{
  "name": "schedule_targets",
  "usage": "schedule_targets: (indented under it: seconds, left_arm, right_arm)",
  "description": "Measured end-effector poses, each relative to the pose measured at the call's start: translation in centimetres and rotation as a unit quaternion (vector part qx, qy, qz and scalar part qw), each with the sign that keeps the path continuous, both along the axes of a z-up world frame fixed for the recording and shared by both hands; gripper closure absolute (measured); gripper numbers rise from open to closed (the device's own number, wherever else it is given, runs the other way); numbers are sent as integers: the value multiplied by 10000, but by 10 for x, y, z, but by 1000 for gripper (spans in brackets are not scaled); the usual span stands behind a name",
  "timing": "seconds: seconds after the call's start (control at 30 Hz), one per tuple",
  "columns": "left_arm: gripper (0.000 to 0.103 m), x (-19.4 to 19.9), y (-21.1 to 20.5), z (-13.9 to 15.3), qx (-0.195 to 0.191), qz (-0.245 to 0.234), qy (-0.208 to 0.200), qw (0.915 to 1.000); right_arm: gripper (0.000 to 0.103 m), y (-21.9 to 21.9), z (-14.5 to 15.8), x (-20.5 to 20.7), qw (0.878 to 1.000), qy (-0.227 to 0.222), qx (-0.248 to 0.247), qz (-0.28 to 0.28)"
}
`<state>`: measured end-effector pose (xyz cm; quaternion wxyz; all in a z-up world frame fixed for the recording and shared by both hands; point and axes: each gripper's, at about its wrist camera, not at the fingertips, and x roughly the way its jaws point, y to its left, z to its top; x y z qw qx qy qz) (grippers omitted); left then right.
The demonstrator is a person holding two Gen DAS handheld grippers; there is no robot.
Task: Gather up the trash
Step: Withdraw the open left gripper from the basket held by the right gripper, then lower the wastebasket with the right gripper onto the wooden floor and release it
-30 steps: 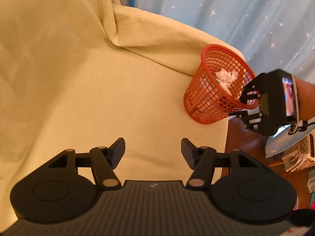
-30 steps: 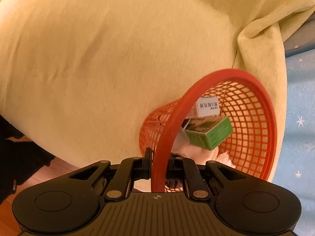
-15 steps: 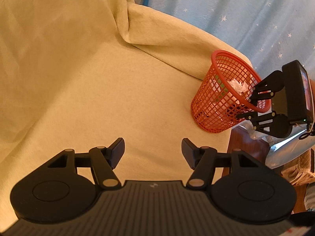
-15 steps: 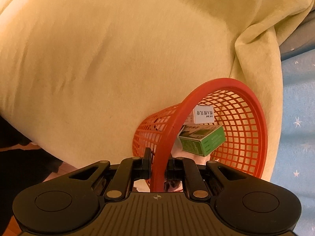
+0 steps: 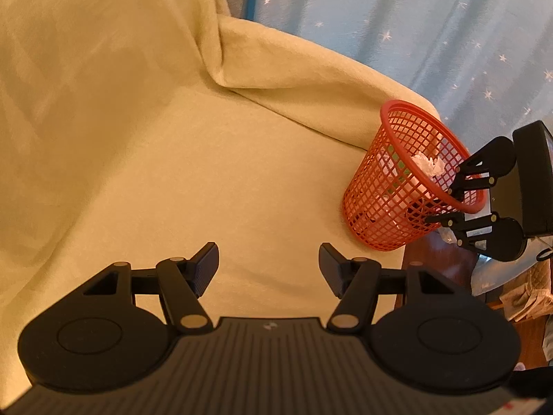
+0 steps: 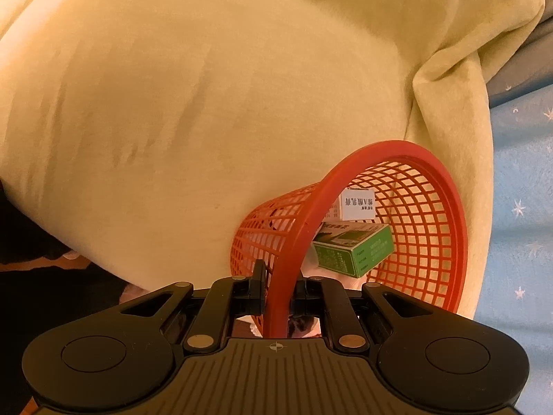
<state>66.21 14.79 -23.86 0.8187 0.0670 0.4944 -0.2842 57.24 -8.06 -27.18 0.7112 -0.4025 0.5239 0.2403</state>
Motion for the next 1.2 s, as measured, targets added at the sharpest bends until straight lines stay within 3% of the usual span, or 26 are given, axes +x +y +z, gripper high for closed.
schedule_targets:
  seconds: [0.23,0.57,0.93,1.2]
  left_arm:
    - [44,-8,-14,-3,53,-134,-18,9999]
    - [44,-33,-40,2,181,68,-155,9997]
    - [44,-126,-108,23,349,466,-328,9978]
    - [44,-188,-147,33,394,425,-262,9980]
  right_arm:
    - [95,-1,8,-17,9998,-121,127,35]
    - [95,-20,21,-50,9989,-230,315,249]
    - [95,-65,31,-127,9925,-405,346,1100]
    - [95,-89,28,-192,9920,-359,266,1177]
